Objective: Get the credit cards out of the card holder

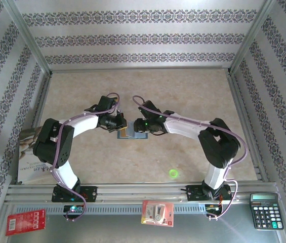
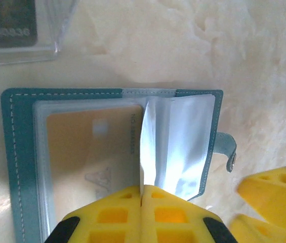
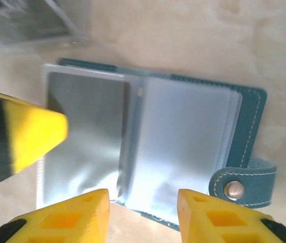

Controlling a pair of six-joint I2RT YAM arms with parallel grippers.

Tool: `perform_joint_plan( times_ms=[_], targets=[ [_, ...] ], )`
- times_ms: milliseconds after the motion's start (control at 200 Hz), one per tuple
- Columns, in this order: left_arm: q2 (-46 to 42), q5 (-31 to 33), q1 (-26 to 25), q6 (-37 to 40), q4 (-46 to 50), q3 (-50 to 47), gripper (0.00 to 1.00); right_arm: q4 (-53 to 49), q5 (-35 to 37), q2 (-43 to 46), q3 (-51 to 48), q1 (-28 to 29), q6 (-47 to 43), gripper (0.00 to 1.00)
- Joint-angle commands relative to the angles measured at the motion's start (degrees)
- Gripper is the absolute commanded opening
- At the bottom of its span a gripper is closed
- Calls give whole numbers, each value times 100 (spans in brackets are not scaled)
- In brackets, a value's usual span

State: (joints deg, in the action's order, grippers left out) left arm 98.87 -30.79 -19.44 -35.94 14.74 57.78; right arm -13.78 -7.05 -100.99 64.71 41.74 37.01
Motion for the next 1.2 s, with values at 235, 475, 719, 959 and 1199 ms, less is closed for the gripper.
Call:
perform_joint_plan(
  times_ms=[235, 475, 719, 959, 1199],
  targets=[
    [-147, -132, -90, 397, 553, 178, 10, 1188, 149, 904, -885, -290, 348, 41],
    [87, -605, -251, -150, -197, 129, 24, 1281, 179, 1096, -1147, -478, 551, 41],
    [323, -953, -411, -515, -670, 391, 40, 1699, 257, 1346, -1430, -521, 631, 40],
    [249, -568, -218, -572, -751, 312, 51, 1434, 482, 1441, -1413, -514, 461, 45],
    [-386, -119, 202, -712, -833, -260, 53, 1065, 568, 1000, -873, -177, 187, 41]
  ],
)
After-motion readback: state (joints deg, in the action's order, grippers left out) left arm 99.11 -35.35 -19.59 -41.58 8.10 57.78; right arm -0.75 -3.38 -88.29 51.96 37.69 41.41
